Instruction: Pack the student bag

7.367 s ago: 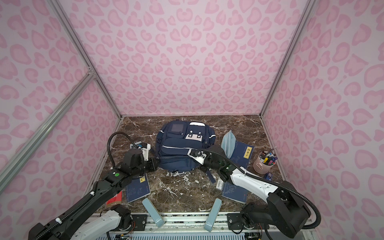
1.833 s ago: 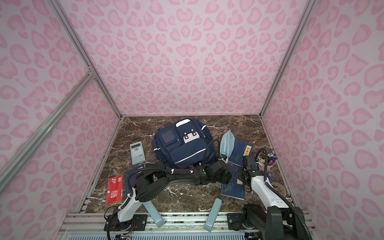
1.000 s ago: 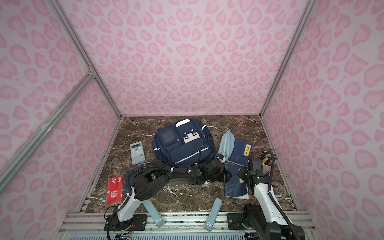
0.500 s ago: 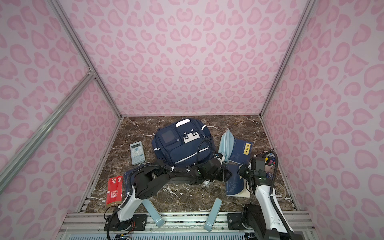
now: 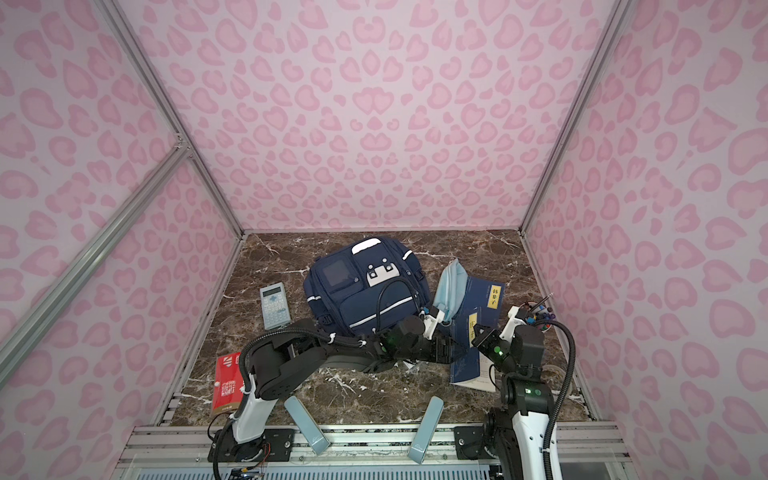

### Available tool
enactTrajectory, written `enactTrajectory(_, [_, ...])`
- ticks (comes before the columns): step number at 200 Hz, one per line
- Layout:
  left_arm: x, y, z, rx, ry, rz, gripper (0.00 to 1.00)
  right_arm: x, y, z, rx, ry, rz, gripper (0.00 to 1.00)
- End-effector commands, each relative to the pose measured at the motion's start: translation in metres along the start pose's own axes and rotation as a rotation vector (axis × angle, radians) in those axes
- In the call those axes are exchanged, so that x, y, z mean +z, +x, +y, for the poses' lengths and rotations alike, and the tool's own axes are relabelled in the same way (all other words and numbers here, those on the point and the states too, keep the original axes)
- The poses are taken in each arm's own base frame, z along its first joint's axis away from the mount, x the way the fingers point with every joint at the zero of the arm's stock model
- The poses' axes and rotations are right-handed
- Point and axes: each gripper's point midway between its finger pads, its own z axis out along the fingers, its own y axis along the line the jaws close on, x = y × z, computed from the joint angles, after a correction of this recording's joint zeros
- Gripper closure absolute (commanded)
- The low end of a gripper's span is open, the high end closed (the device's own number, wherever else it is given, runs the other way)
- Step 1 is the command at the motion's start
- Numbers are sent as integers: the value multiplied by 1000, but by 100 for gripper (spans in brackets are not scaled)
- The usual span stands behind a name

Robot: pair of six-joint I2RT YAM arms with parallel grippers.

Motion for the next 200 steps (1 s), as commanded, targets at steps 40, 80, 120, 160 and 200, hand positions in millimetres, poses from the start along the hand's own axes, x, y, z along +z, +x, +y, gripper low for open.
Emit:
enactTrajectory(40, [-14, -21, -56, -47, 292, -92, 9, -12, -13, 47, 66, -196, -9, 100])
enactTrajectory(80, [3, -14, -34, -71, 245, -65, 12, 6, 4, 13, 142, -169, 11, 100])
enactTrajectory(120, [15, -9, -21, -81, 224, -49, 38, 20, 22, -36, 193, -75, 31, 100])
enactTrajectory(160, [26, -6, 4, -93, 86, -27, 53, 9, 27, -97, 110, 277, 25, 100])
enactTrajectory(200, [39, 0, 17, -92, 39, 7, 54, 19, 39, -113, 135, 322, 91, 100])
